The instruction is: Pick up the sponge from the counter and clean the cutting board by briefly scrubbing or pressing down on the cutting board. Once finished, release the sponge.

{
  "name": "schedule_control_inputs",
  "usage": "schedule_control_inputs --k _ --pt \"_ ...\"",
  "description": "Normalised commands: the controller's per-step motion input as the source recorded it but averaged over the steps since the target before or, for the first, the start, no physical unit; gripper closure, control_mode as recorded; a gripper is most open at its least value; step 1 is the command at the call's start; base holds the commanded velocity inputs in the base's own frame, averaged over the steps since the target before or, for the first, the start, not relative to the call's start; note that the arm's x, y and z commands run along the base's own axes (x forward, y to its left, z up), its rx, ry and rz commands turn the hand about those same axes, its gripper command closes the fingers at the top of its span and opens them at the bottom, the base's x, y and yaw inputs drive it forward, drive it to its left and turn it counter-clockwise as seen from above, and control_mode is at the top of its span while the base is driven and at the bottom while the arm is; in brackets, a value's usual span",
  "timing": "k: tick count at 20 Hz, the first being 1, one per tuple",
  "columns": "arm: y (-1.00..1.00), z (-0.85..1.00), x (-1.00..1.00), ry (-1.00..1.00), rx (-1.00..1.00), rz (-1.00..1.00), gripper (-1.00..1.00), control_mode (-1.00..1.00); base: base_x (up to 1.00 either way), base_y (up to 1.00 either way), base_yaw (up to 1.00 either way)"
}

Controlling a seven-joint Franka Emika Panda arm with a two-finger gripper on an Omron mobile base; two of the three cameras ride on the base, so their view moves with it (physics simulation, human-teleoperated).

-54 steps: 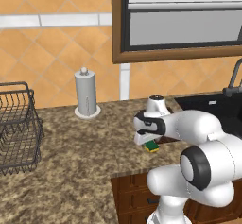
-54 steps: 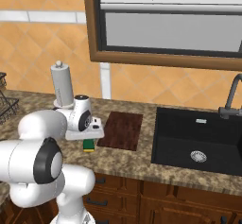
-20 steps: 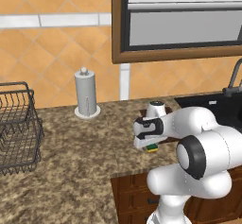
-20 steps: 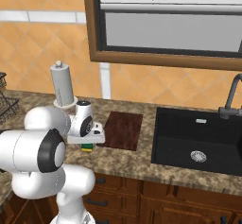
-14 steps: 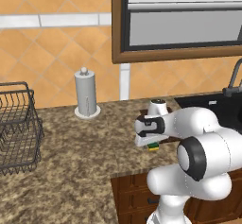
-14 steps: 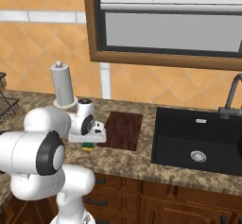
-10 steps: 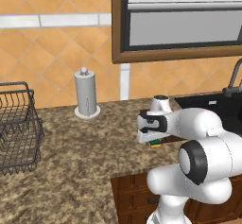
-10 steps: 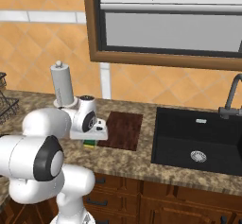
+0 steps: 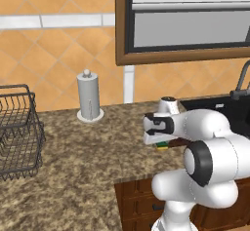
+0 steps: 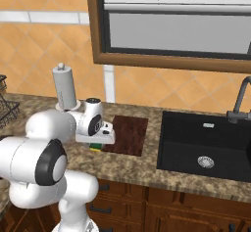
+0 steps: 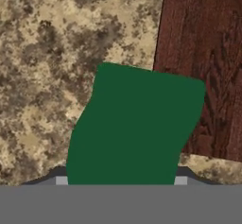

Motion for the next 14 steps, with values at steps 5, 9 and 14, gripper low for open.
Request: schedule_control_inputs --k 5,9,14 --pt "-0.27 0.00 0.24 -0.02 0.00 -0.06 1.00 -1.00 0.00 0.00 0.00" --pt "-0.07 0.00 0.17 0.00 0.02 -0.05 1.00 -1.00 0.00 0.00 0.00" --pt "-0.25 0.00 0.15 0.00 0.01 0.00 1.00 -1.00 0.00 0.00 0.00"
